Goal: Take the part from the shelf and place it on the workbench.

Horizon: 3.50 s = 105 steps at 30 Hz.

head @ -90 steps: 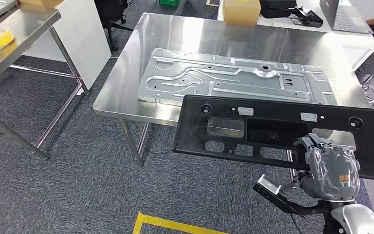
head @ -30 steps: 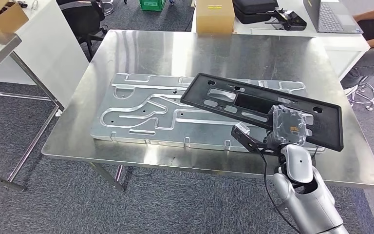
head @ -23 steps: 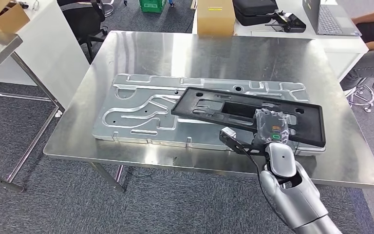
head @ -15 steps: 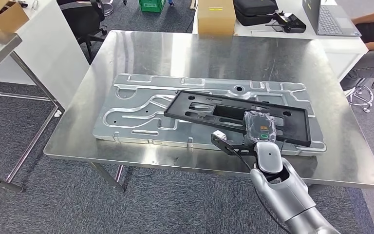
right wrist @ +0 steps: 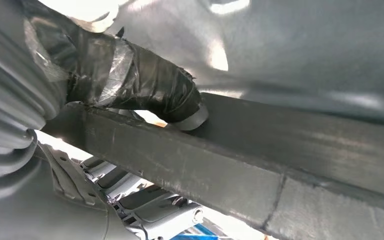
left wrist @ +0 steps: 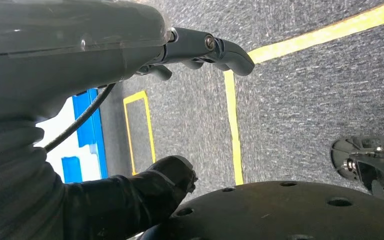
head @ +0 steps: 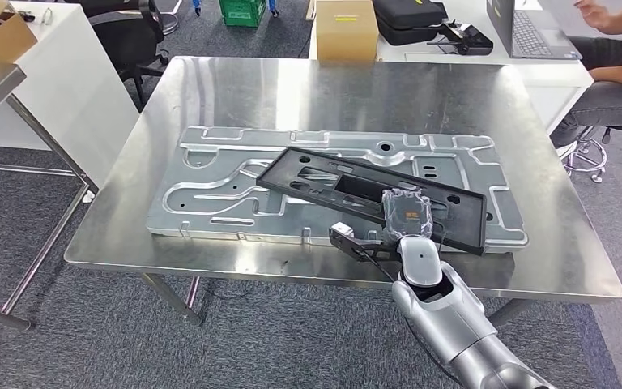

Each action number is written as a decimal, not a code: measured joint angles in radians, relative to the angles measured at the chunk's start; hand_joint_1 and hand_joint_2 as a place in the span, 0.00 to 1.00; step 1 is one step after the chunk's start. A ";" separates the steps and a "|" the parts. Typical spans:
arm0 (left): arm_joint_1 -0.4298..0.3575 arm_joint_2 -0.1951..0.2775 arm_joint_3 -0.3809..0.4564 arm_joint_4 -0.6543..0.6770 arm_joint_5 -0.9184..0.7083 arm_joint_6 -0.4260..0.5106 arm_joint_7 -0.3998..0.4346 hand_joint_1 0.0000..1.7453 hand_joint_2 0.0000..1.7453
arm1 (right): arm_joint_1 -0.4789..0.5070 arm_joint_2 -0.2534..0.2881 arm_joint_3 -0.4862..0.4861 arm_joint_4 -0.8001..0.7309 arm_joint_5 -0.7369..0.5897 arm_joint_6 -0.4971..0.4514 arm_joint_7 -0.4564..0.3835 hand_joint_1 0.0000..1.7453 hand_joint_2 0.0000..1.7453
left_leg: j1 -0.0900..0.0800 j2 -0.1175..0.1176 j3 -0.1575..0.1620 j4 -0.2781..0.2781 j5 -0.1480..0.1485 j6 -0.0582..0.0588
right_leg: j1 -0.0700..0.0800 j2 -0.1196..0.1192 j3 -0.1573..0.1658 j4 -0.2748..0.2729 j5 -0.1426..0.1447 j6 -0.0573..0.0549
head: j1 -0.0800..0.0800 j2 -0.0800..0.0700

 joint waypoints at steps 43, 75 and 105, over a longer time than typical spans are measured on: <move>-0.001 -0.033 0.064 0.000 0.035 0.006 0.002 0.00 0.00 | 0.027 -0.013 0.018 -0.254 0.013 0.031 0.028 0.00 0.00 | 0.000 -0.005 -0.002 0.000 0.002 -0.003 | 0.001 -0.006 0.002 -0.002 0.000 -0.001 | 0.000 0.000; -0.003 -0.044 0.069 0.000 -0.001 0.058 0.047 0.00 0.00 | 0.430 -0.128 0.115 -0.824 0.027 -0.170 -0.018 0.00 0.00 | 0.001 -0.014 -0.013 0.014 0.008 0.025 | 0.001 -0.021 0.011 0.038 -0.025 0.022 | 0.001 0.000; -0.016 -0.029 0.070 0.000 -0.011 0.061 0.044 0.00 0.00 | 0.697 -0.238 0.029 -0.848 0.058 -0.244 0.133 0.00 0.00 | -0.008 -0.005 -0.109 0.017 0.089 0.038 | 0.002 -0.021 0.079 0.069 -0.083 0.031 | 0.001 0.000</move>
